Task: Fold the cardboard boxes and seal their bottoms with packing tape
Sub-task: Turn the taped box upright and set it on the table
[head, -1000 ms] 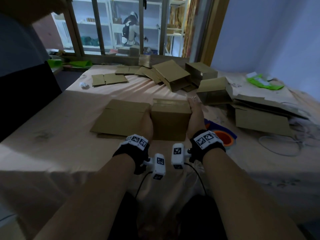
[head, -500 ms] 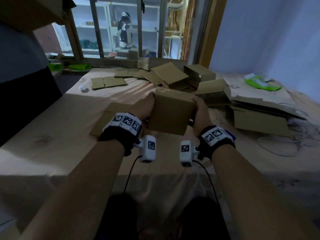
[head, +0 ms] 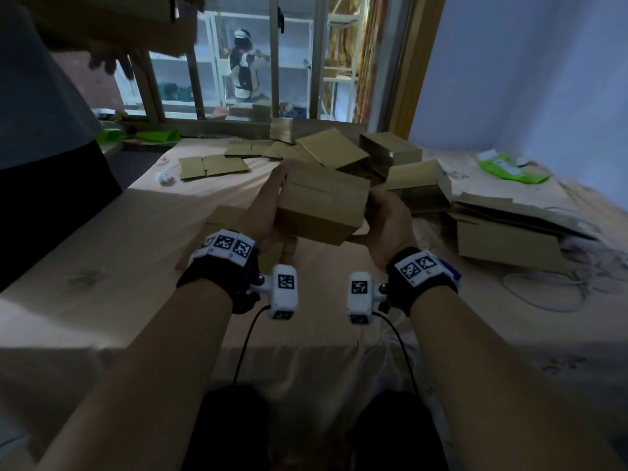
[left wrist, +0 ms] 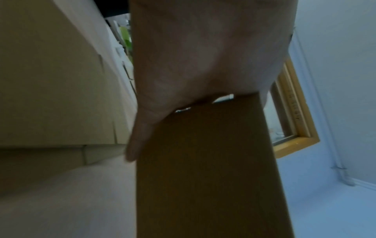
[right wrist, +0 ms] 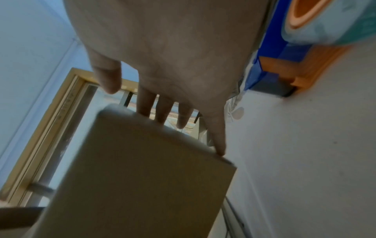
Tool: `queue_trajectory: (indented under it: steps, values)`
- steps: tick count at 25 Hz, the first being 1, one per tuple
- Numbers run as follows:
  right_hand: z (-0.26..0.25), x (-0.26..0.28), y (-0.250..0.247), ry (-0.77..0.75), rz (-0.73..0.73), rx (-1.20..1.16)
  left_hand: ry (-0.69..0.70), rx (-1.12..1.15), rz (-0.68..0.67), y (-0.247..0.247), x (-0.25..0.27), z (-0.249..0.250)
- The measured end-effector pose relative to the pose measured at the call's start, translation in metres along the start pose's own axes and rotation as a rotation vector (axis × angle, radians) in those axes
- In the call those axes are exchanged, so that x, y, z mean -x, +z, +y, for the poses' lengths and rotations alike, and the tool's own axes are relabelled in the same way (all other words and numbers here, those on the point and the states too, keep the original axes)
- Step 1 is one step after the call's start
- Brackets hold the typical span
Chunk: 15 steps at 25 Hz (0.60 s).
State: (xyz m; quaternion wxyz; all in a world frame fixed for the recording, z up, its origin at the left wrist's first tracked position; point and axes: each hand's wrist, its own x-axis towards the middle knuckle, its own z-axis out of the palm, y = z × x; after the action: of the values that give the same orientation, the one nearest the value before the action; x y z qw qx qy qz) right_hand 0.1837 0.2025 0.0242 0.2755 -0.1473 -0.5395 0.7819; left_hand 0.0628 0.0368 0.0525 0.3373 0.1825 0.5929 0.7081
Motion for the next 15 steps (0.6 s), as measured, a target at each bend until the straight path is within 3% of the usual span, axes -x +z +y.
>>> queue_trajectory:
  steps: [4,7,10,15]
  values:
    - [0.004,0.001,0.004,-0.008,0.036,-0.024,0.092,0.001,-0.005,-0.007,-0.013,-0.009]
    - [0.004,0.001,0.007,-0.049,0.095,-0.036,0.055,-0.045,-0.007,-0.011,-0.029,-0.017]
    - [0.0,0.003,0.008,-0.056,0.101,-0.073,-0.013,-0.109,0.01,-0.001,-0.012,-0.016]
    - [-0.003,0.009,0.004,-0.037,0.153,0.004,-0.01,-0.266,0.039,0.001,-0.002,-0.015]
